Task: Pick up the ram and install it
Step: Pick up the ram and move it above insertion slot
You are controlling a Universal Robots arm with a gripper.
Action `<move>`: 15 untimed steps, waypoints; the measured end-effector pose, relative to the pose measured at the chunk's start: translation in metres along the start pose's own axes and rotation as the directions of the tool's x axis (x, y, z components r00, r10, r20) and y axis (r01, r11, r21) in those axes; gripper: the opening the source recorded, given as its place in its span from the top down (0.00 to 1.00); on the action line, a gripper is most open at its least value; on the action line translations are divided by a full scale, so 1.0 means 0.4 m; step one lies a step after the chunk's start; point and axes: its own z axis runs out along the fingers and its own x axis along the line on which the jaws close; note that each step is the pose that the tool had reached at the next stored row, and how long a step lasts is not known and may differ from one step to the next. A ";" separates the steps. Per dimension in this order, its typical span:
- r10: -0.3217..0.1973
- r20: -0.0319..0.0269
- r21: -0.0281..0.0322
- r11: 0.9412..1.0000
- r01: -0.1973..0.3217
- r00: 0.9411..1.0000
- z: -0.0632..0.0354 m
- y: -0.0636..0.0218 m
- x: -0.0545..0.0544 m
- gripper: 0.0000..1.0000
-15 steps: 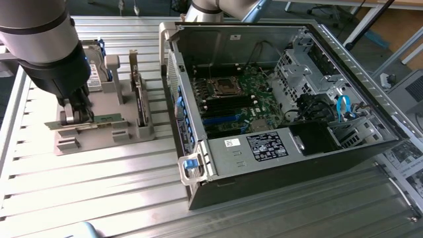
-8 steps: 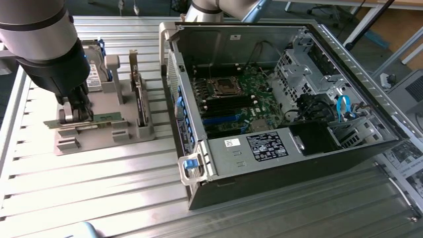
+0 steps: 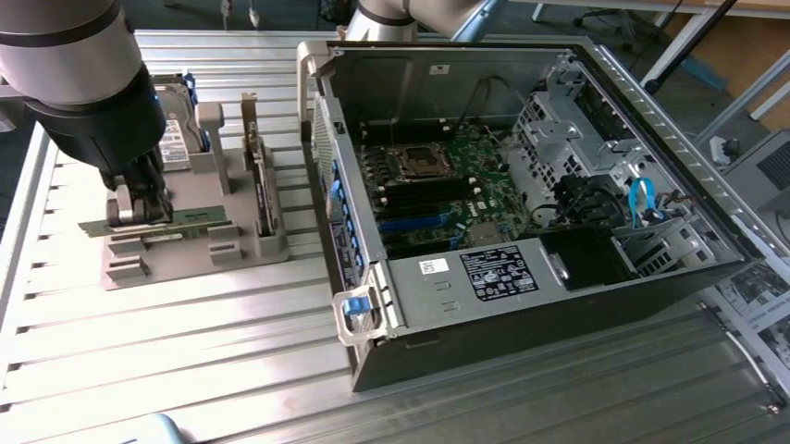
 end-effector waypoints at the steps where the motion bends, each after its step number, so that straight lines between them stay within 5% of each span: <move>1: 0.000 0.000 0.000 1.000 0.000 1.000 -0.002 0.000 0.000 0.88; 15: 0.000 0.000 0.000 1.000 0.000 1.000 -0.027 -0.001 -0.001 0.88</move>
